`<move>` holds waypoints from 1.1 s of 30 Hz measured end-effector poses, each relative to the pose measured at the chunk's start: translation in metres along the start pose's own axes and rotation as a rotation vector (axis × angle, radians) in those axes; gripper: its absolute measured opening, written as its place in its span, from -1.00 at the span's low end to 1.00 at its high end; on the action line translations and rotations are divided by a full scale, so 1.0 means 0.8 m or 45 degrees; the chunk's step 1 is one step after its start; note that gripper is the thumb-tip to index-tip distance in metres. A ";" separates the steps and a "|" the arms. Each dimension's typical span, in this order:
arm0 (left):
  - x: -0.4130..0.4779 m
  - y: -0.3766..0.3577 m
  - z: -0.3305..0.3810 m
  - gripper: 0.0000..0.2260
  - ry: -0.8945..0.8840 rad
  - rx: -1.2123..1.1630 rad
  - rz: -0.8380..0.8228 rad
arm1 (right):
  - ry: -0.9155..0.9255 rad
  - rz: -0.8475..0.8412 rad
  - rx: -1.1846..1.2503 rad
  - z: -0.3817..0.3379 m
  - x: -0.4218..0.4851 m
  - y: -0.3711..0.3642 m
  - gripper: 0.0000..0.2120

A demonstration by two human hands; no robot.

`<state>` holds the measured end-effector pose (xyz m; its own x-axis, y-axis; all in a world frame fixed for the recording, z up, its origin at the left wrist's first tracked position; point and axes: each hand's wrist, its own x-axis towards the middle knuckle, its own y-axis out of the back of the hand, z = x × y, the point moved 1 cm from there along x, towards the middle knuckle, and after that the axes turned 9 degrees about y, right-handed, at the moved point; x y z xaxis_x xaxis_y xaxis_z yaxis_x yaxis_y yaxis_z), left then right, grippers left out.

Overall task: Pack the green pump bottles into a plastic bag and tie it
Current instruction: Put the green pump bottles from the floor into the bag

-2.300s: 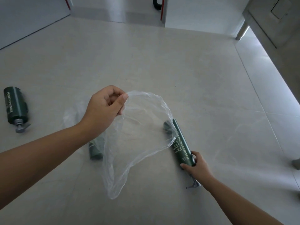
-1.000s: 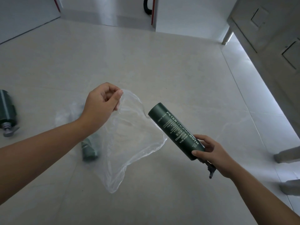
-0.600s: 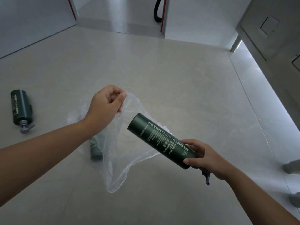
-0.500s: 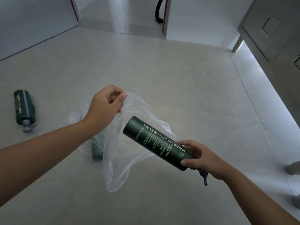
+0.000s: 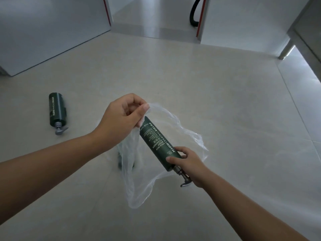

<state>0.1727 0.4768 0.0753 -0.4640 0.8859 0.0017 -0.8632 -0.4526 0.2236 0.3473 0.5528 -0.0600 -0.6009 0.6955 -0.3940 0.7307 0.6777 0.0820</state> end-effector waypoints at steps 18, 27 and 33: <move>-0.027 0.055 0.001 -0.86 0.137 -0.179 0.177 | 0.031 0.167 -0.108 0.030 0.102 -0.112 -0.52; -0.023 0.042 -0.014 -0.86 0.165 -0.169 0.138 | -0.002 -0.018 -0.155 0.039 0.102 -0.113 -0.57; -0.013 0.016 -0.020 -0.86 0.179 -0.162 0.108 | 0.167 0.017 -0.197 0.034 0.055 -0.092 -0.73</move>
<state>0.1636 0.4602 0.0621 -0.5514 0.8251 -0.1227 -0.8340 -0.5420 0.1032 0.2757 0.5273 -0.1083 -0.6357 0.7232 -0.2700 0.6866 0.6896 0.2303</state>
